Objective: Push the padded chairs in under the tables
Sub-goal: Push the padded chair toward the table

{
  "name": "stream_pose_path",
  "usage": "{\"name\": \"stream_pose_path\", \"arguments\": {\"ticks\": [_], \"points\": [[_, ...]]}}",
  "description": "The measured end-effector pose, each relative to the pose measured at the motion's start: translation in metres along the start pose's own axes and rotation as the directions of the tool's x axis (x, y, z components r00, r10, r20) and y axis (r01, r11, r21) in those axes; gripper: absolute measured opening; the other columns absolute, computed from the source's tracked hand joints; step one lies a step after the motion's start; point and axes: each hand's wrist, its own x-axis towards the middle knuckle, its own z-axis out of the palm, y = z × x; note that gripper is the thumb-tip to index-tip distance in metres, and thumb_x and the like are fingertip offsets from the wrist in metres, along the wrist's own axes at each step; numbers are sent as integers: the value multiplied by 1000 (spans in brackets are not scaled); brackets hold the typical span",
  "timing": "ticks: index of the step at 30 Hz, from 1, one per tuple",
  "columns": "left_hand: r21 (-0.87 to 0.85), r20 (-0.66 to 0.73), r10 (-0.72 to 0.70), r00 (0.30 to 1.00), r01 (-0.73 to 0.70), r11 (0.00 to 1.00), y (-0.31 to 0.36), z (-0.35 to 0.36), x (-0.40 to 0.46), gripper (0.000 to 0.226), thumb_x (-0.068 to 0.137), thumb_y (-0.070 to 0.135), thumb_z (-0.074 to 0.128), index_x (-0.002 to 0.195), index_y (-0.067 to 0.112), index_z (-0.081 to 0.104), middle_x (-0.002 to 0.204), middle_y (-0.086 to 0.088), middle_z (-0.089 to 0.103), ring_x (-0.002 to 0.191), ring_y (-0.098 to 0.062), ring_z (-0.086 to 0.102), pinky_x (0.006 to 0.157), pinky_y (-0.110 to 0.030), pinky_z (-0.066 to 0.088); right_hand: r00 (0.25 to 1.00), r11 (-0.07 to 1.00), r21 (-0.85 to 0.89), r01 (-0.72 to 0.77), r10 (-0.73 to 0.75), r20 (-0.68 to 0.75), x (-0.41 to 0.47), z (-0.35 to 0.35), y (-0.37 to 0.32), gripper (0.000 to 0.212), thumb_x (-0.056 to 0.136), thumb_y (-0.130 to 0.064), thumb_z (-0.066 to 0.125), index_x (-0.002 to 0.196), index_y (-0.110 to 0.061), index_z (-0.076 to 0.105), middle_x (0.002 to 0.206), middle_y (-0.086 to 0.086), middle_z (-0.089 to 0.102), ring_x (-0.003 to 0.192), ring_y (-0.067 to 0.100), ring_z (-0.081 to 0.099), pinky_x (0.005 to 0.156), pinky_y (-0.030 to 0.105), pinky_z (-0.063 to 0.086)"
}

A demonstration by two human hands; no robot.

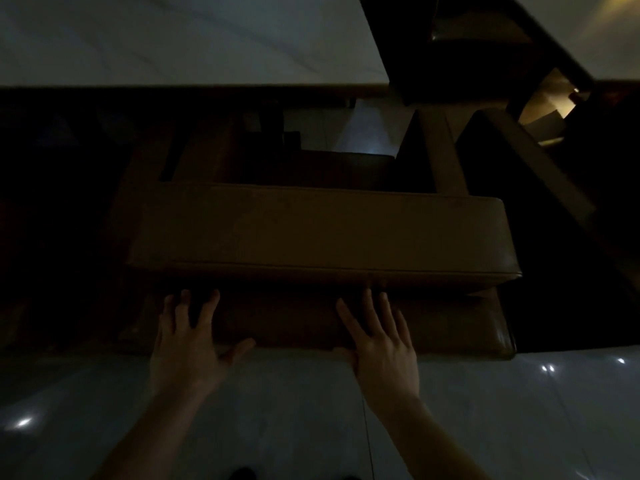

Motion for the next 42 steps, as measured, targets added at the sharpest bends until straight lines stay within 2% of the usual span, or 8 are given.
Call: {"name": "stream_pose_path", "arguments": {"ticks": [7, 14, 18, 22, 28, 32, 36, 42], "points": [[12, -9, -41, 999, 41, 999, 26, 7, -15, 104, 64, 92, 32, 145, 26, 41, 149, -21, 35, 142, -43, 19, 105, -59, 38, 998, 999, -4, 53, -53, 29, -6, -1, 38, 67, 92, -58, 47, 152, -46, 19, 164, 1, 19, 151, 29, 13, 114, 66, 22], [-32, 19, -48, 999, 49, 998, 83, 20, -44, 99, 63, 90, 39, 140, 28, 48, 143, -20, 42, 137, -45, 27, 95, -61, 42, 997, 1000, -28, 8, -6, 78, -23, -16, 100, 70, 89, -71, 21, 150, -53, -8, 165, -4, -7, 151, 23, -13, 120, 58, 11], [-39, -11, -4, 1000, 3, 999, 94, 16, -50, 96, 64, 86, 42, 140, 29, 47, 140, -24, 44, 135, -47, 31, 104, -63, 34, 986, 990, -72, -123, 130, 103, -30, -32, 136, 82, 81, -84, 16, 147, -52, -20, 165, 6, -9, 150, 33, -13, 121, 57, 12], [-75, -2, -46, 999, 46, 996, 92, 22, -47, 94, 65, 89, 37, 145, 38, 40, 151, -29, 30, 141, -52, 18, 109, -65, 26, 970, 980, -71, -188, 197, 143, -25, -37, 144, 86, 69, -92, 2, 143, -56, -25, 164, 17, -12, 148, 45, -10, 119, 63, 12], [-107, 9, -35, 999, 36, 994, 90, 27, -34, 92, 69, 90, 32, 141, 35, 48, 145, -33, 39, 134, -57, 26, 96, -71, 37, 960, 974, -81, -209, 221, 172, -14, -28, 145, 83, 80, -87, 14, 153, -48, 9, 156, 29, 26, 140, 57, 20, 101, 75, 34], [-116, 19, -57, 998, 59, 992, 90, 25, -11, 96, 64, 90, 35, 142, 36, 47, 148, -32, 34, 139, -55, 21, 107, -67, 30, 968, 976, -62, -210, 216, 130, 5, -28, 144, 85, 78, -89, 8, 153, -50, 3, 159, 28, 20, 143, 56, 15, 106, 73, 28], [-54, 34, -56, 998, 58, 997, 92, 18, 18, 97, 63, 90, 32, 146, 41, 37, 154, -29, 27, 142, -51, 16, 112, -61, 27, 975, 979, -74, -193, 199, 102, 28, -29, 143, 88, 70, -90, -3, 148, -52, -15, 163, 24, -2, 147, 50, -5, 115, 68, 13], [-53, 19, -59, 998, 60, 997, 98, 16, 31, 94, 66, 90, 33, 146, 42, 36, 155, -27, 26, 143, -50, 16, 111, -60, 30, 975, 978, -59, -198, 203, 95, 43, -29, 149, 84, 79, -88, 7, 152, -49, -4, 162, 27, 6, 147, 51, -1, 113, 70, 17]]}}
